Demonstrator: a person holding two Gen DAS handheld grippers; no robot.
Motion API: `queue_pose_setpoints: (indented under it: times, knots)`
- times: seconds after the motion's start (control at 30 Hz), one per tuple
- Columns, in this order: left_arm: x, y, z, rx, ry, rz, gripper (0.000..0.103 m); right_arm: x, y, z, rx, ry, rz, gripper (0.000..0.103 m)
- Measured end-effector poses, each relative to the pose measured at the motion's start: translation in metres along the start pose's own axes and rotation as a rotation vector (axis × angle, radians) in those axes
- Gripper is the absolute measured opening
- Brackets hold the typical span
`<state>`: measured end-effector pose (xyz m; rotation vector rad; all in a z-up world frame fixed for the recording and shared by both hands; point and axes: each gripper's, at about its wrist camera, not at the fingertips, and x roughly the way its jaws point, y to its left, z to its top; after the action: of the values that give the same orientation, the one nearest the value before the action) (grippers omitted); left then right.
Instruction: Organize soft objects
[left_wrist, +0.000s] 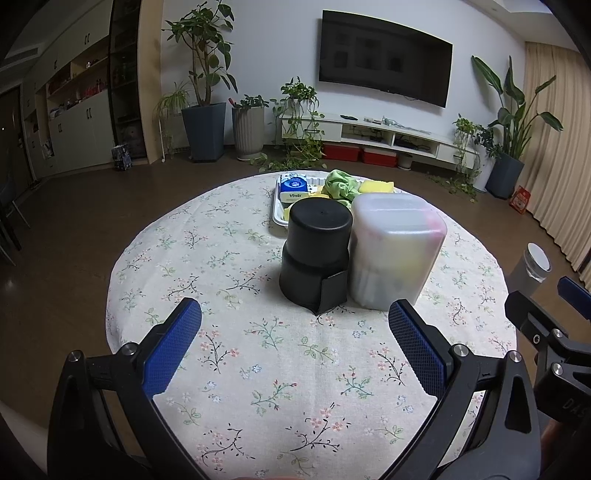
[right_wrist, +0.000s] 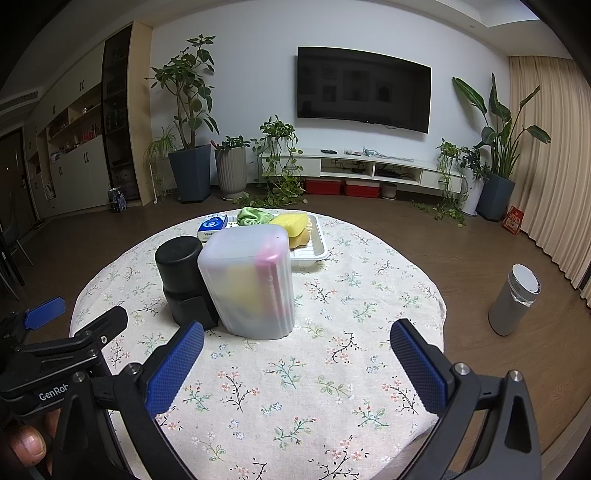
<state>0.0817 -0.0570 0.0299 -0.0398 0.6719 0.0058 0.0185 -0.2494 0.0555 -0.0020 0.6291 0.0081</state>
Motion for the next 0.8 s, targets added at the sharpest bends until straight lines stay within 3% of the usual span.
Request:
queue_pose_setpoints:
  times: [0.8]
  knots:
    - [-0.0012, -0.0003, 0.0005, -0.001, -0.008, 0.003, 0.103, -0.0006, 0.0009, 0.0013, 0.000, 0.002, 0.001, 0.103]
